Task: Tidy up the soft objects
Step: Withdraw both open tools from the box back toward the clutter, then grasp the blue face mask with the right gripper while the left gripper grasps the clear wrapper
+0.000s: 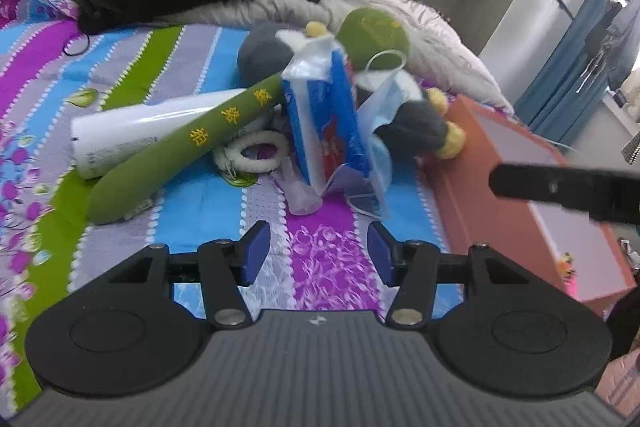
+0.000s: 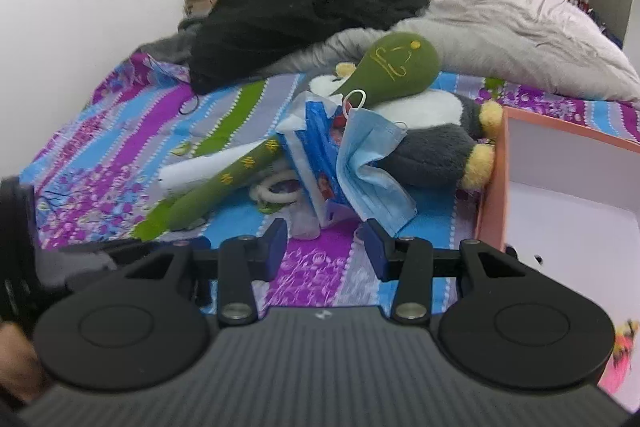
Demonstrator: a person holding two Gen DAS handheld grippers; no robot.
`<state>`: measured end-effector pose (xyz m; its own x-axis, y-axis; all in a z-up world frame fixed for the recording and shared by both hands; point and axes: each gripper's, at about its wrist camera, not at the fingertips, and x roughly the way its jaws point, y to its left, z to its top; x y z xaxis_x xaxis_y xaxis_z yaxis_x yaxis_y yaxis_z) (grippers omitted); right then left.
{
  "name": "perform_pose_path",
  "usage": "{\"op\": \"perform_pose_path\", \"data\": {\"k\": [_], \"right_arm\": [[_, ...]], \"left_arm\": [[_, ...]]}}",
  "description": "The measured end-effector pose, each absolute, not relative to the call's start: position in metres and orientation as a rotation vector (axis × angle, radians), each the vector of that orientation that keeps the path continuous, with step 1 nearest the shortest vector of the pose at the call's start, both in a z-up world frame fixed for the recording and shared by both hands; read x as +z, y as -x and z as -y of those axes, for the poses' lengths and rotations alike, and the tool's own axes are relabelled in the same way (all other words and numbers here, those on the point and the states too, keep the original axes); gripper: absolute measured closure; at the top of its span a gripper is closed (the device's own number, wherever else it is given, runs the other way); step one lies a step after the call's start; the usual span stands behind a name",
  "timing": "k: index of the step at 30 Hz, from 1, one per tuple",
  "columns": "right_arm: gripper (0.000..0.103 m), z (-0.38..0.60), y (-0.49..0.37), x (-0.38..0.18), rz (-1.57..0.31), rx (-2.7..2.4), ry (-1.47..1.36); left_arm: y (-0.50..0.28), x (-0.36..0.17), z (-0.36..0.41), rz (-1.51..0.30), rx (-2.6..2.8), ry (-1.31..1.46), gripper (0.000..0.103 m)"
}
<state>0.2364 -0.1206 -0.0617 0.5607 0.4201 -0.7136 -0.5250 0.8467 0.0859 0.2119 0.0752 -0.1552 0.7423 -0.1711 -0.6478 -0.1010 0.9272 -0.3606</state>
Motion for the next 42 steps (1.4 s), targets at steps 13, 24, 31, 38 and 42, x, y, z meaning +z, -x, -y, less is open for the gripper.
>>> {"op": "perform_pose_path", "data": {"k": [13, 24, 31, 38, 42], "right_arm": [[0.061, 0.094, -0.324, -0.143, -1.031, 0.479, 0.240], [0.077, 0.082, -0.354, -0.164, -1.072, 0.468, 0.247], [0.099, 0.083, -0.347, -0.165, -1.067, 0.458, 0.286], [0.099, 0.092, -0.320, -0.142, -1.026, 0.451, 0.281], [0.099, 0.097, -0.294, -0.130, -1.001, 0.466, 0.266]], "left_arm": [[-0.284, -0.223, -0.069, -0.763, -0.032, 0.361, 0.043], [-0.313, -0.234, -0.062, -0.741, -0.033, 0.347, 0.057], [-0.310, -0.231, -0.063, -0.750, -0.043, 0.354, 0.073], [-0.286, -0.221, -0.069, -0.765, -0.060, 0.404, 0.075], [-0.264, -0.213, -0.071, -0.766, -0.070, 0.419, 0.075]]}}
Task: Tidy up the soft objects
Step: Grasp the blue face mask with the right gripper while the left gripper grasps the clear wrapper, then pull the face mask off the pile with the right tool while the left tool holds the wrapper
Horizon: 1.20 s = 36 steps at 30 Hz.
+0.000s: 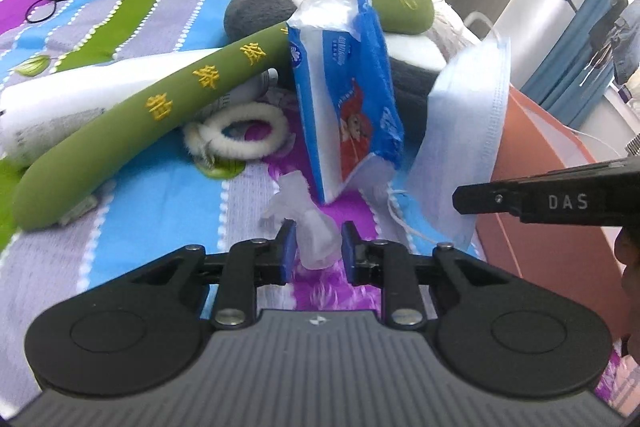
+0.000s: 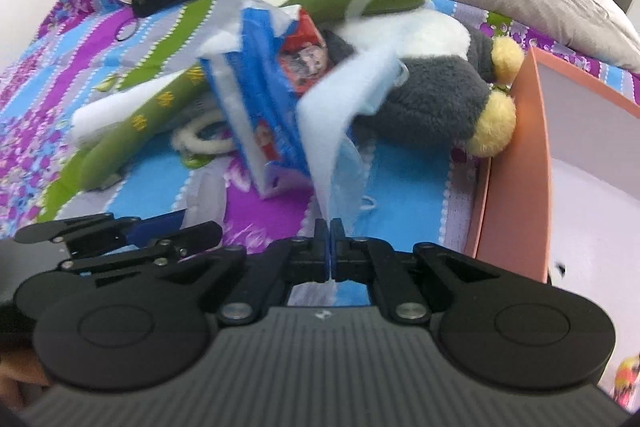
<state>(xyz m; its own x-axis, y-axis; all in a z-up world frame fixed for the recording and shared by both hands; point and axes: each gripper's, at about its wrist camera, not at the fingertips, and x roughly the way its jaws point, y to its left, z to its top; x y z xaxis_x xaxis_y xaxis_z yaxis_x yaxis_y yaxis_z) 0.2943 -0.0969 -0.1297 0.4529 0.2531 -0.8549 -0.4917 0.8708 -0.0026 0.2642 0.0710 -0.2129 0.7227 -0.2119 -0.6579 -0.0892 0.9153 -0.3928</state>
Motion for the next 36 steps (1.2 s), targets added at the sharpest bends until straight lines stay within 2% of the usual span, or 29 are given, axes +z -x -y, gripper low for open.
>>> {"op": "perform_pose_path", "data": {"k": [8, 17, 21, 26, 31, 33, 34, 35, 36], "right_arm": [[0.099, 0.099, -0.243, -0.115, -1.008, 0.531, 0.192], [0.099, 0.107, -0.199, -0.106, -1.020, 0.601, -0.063], [0.099, 0.114, -0.188, -0.114, -1.049, 0.601, -0.189], [0.096, 0.127, -0.180, -0.147, -1.150, 0.538, -0.213], [0.096, 0.144, -0.173, -0.159, -1.144, 0.489, -0.162], [0.093, 0.149, -0.171, -0.161, -1.130, 0.457, -0.121], [0.086, 0.152, -0.170, -0.161, -1.122, 0.445, -0.104], [0.073, 0.154, -0.168, -0.161, -1.111, 0.434, -0.089], [0.066, 0.158, -0.168, -0.160, -1.097, 0.425, -0.082]], "left_arm": [[-0.219, -0.192, -0.080, -0.747, -0.074, 0.474, 0.075], [-0.174, -0.164, -0.097, -0.711, -0.061, 0.529, 0.075], [-0.161, -0.156, -0.102, -0.703, -0.060, 0.530, 0.075], [-0.155, -0.164, -0.098, -0.742, -0.068, 0.522, 0.075], [-0.152, -0.180, -0.085, -0.792, -0.090, 0.518, 0.075], [-0.151, -0.185, -0.079, -0.806, -0.099, 0.515, 0.075], [-0.152, -0.186, -0.077, -0.810, -0.101, 0.515, 0.075], [-0.152, -0.187, -0.076, -0.812, -0.105, 0.514, 0.075], [-0.153, -0.188, -0.074, -0.814, -0.107, 0.512, 0.075]]}}
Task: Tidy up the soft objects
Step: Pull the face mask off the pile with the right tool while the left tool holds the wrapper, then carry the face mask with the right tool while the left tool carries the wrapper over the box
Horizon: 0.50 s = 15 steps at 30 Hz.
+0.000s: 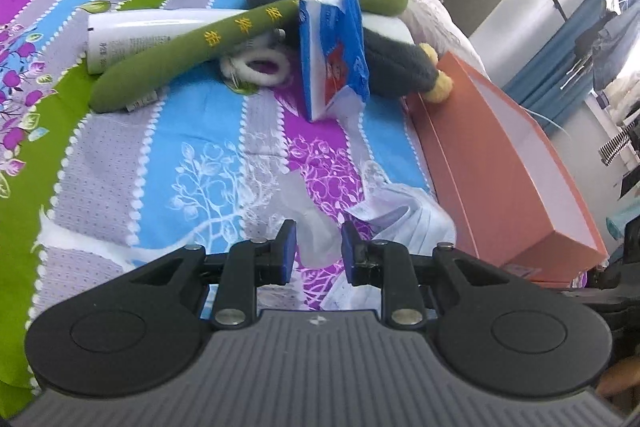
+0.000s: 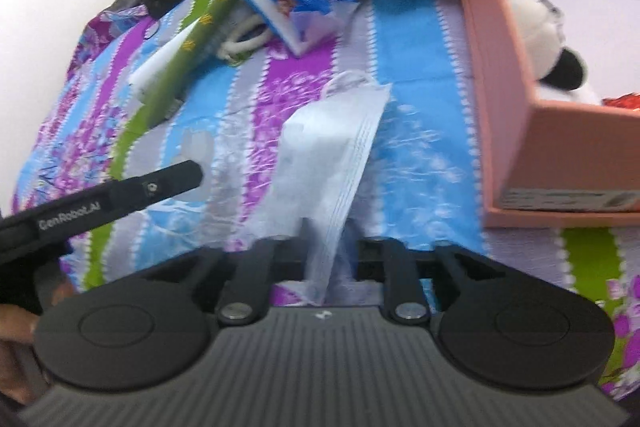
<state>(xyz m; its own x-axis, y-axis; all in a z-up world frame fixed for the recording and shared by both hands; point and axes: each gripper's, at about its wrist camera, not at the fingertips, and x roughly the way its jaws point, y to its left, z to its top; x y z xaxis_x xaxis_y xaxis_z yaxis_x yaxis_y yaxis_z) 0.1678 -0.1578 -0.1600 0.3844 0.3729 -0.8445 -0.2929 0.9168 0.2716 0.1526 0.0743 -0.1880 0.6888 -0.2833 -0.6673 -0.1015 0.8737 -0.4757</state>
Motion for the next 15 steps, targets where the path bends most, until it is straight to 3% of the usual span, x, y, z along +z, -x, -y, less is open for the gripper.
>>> {"op": "perform_pose_path", "data": {"k": [1, 4, 8, 15], "right_arm": [[0.057, 0.161, -0.167, -0.158, -1.077, 0.421, -0.076], [0.048, 0.163, -0.162, -0.150, -1.012, 0.430, -0.034], [0.046, 0.154, -0.157, -0.143, -0.923, 0.464, 0.043], [0.046, 0.134, -0.173, -0.170, -0.926, 0.426, 0.092]], "left_arm": [[-0.153, -0.188, -0.073, -0.816, -0.108, 0.509, 0.075], [-0.155, -0.189, -0.071, -0.821, -0.110, 0.506, 0.075], [-0.157, -0.191, -0.069, -0.826, -0.110, 0.505, 0.075], [-0.159, -0.195, -0.066, -0.840, -0.111, 0.483, 0.075]]}}
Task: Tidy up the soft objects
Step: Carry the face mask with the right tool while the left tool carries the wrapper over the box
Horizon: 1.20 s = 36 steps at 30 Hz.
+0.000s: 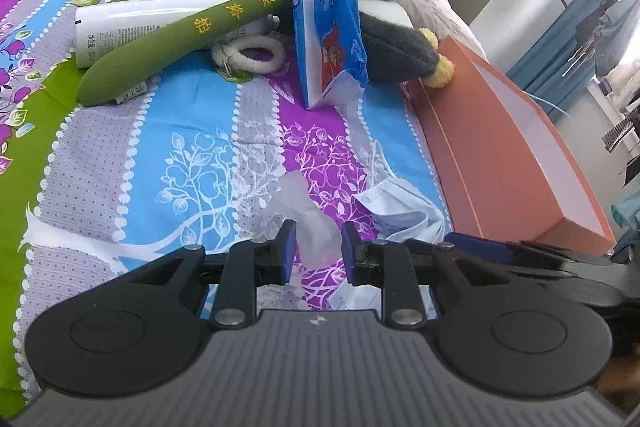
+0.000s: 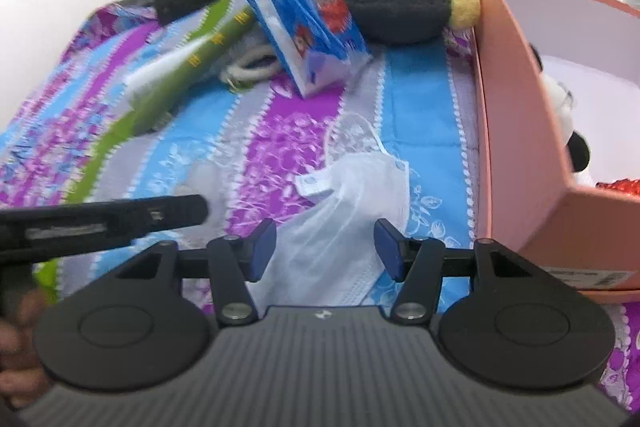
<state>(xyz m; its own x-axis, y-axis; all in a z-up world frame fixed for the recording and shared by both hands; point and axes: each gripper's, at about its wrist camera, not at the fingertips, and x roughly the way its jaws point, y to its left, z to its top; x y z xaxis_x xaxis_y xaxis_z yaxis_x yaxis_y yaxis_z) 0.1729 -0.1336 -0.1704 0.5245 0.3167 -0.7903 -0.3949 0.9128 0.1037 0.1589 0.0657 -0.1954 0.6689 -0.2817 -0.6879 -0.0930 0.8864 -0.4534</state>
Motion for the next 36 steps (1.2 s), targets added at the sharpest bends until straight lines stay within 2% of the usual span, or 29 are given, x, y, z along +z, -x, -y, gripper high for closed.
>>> {"op": "perform_pose_path", "data": {"k": [3, 6, 8, 11, 25, 36], "right_arm": [[0.049, 0.130, -0.176, -0.184, -0.949, 0.405, 0.123], [0.064, 0.128, -0.171, -0.190, -0.951, 0.396, 0.147], [0.078, 0.128, -0.168, -0.189, -0.940, 0.390, 0.164], [0.089, 0.130, -0.164, -0.185, -0.936, 0.388, 0.160], [0.092, 0.141, -0.143, -0.135, -0.886, 0.398, 0.103], [0.092, 0.148, -0.144, -0.076, -0.810, 0.386, 0.050]], "left_arm": [[-0.159, -0.197, -0.066, -0.845, -0.109, 0.477, 0.075], [-0.160, -0.199, -0.066, -0.849, -0.110, 0.477, 0.075], [-0.159, -0.199, -0.066, -0.850, -0.112, 0.476, 0.075], [-0.159, -0.197, -0.064, -0.849, -0.117, 0.471, 0.075], [-0.142, -0.148, -0.051, -0.793, -0.154, 0.465, 0.075], [-0.144, -0.086, -0.041, -0.722, -0.197, 0.414, 0.075]]}}
